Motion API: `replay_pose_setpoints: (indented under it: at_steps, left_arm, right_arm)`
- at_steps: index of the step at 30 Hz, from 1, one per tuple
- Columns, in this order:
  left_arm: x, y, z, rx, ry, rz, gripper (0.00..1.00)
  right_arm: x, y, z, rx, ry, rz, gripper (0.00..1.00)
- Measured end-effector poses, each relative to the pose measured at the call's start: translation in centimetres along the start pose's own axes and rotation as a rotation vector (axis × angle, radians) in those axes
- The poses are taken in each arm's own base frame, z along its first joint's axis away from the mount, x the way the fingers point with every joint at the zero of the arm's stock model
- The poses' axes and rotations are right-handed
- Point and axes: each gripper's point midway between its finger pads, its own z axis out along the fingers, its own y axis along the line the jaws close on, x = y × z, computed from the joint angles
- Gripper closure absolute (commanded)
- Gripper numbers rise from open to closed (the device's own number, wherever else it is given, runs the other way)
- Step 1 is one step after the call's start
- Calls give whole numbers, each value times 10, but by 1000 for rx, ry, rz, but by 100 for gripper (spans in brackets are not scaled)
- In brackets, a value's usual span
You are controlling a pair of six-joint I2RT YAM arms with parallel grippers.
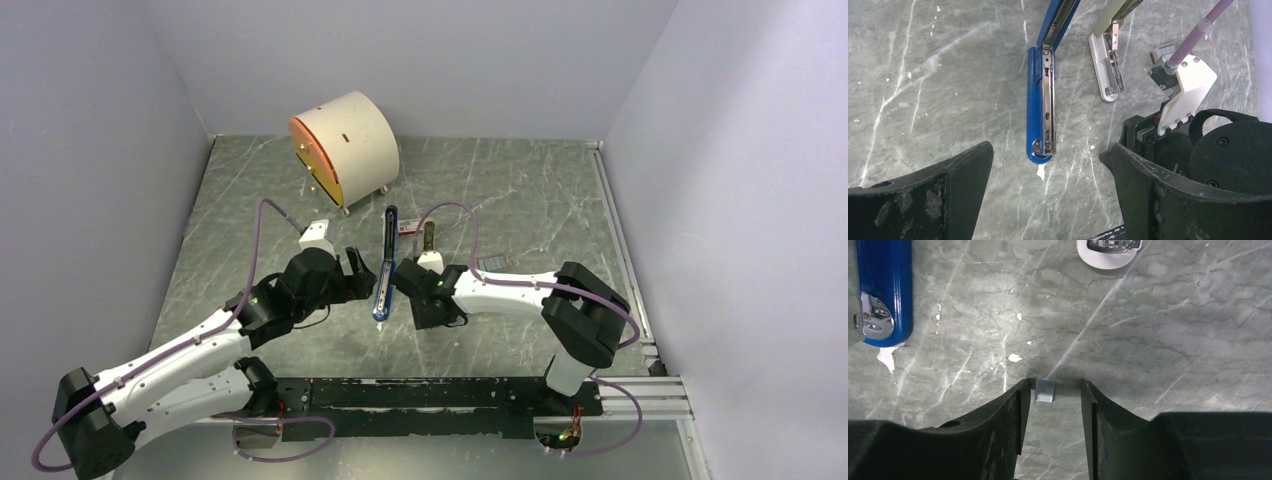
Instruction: Load the staples into the stapler
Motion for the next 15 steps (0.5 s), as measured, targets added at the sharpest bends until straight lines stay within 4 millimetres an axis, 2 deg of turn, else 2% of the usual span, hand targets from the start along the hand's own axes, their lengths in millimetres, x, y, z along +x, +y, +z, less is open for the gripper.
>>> replay_pose_setpoints:
  at_steps: [5,10,15]
  left_arm:
    - [0,-2,1,6,-1,-8,7]
    - [1,-2,2,6,-1,-9,9]
    - [3,0,4,-2,6,-8,13]
  right_arm:
    - [0,3,-1,-5,0,9,58]
    - [0,3,0,-6,0,15,75]
    - [0,5,0,-10,3,22,82]
